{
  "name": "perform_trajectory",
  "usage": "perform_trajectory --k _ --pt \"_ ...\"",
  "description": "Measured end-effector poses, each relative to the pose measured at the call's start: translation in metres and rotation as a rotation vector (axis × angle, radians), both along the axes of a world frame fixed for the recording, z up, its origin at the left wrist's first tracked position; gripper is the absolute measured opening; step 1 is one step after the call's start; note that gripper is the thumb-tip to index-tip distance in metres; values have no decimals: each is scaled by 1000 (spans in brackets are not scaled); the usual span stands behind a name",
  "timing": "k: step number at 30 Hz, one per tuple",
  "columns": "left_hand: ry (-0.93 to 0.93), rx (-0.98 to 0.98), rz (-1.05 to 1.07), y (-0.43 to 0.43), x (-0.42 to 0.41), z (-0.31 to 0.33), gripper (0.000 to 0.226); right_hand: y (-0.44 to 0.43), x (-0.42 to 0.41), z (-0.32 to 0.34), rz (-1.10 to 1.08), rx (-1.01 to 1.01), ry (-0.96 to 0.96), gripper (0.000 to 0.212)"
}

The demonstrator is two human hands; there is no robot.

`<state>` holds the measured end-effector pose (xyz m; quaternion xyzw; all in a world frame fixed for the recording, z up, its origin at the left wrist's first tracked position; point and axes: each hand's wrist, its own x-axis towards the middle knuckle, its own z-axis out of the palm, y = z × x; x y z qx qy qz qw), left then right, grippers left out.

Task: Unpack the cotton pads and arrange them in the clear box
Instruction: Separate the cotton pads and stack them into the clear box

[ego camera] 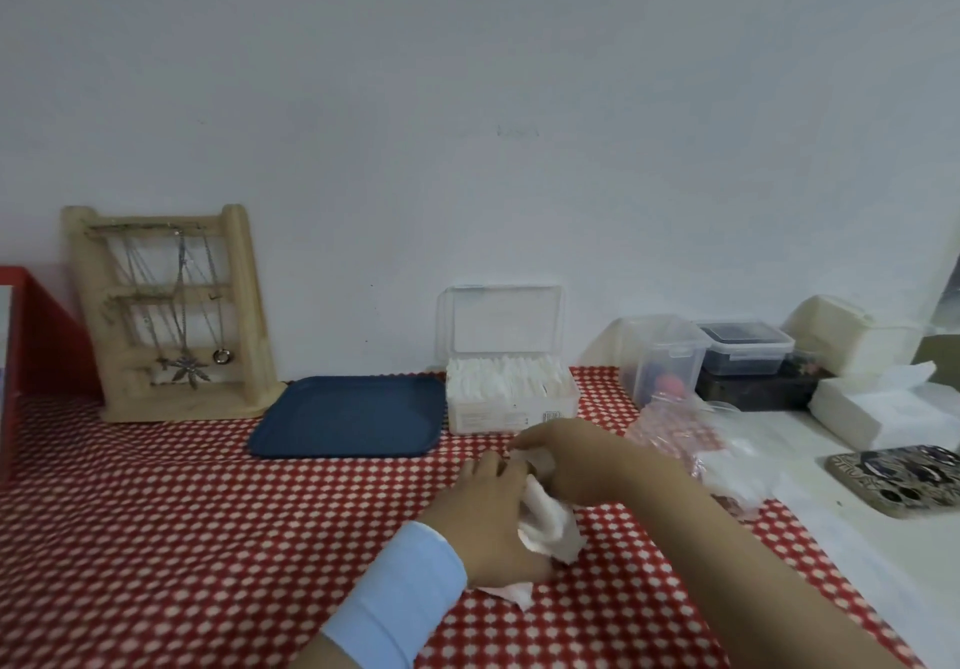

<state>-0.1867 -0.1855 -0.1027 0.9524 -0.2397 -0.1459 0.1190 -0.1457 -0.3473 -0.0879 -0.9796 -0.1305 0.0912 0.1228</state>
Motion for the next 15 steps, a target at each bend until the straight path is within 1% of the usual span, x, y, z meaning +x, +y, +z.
perform_trajectory --k 2,3,4,6,7,9,10,12,13,15 --pt "-70 -101 38 4 13 -4 54 0 3 -2 -38 29 -92 43" --pt "-152 -116 41 8 21 -5 33 0 4 -1 -48 36 -122 41" --pt "-195 -105 49 12 28 -2 14 -1 3 0 -60 61 -140 41" --pt "-218 -90 62 20 39 1 31 -1 0 3 -59 147 -106 48" --pt "-165 -91 53 25 43 4 28 -1 -3 4 -32 146 -62 51" --pt "-5 -40 -3 33 44 9 12 1 -10 4 44 59 56 56" --pt "92 -27 1 38 46 9 27 1 -12 6 75 52 96 60" --pt "196 -54 22 48 47 11 50 0 -21 20 44 158 128 67" --pt "189 -112 34 53 51 10 61 0 -26 29 27 219 103 67" --pt "181 -230 75 61 48 19 89 -1 -30 41 41 269 -11 60"
